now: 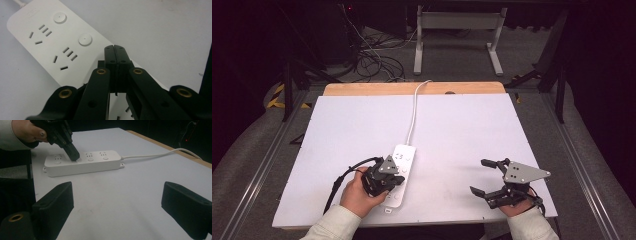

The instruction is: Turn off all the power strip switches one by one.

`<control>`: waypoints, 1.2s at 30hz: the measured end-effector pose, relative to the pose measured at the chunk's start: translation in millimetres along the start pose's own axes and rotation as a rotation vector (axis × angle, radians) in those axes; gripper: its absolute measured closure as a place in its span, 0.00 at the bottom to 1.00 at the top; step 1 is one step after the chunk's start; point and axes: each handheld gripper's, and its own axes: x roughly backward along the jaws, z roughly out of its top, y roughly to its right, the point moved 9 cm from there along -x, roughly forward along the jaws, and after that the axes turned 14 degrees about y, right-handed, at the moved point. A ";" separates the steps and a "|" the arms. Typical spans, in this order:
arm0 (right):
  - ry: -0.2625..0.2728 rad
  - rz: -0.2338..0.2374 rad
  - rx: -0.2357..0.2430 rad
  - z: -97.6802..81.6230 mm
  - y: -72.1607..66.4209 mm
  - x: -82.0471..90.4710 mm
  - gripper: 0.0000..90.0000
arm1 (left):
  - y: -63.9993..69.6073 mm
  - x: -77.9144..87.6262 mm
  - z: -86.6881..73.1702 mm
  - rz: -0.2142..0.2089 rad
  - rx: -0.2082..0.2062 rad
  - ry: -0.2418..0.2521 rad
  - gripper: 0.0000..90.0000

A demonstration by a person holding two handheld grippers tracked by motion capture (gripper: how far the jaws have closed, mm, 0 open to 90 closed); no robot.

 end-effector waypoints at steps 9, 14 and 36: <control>0.000 0.002 -0.002 0.0 -0.4 -0.2 0.12 | 0.3 -0.1 0.0 -0.003 -0.008 0.001 1.00; -0.003 0.001 -0.001 -0.3 -0.4 -0.5 0.12 | 0.4 -0.3 -0.2 0.003 -0.012 0.003 1.00; -0.001 0.000 -0.002 0.1 -0.4 0.0 0.12 | 1.9 2.4 1.6 0.032 -0.036 0.038 1.00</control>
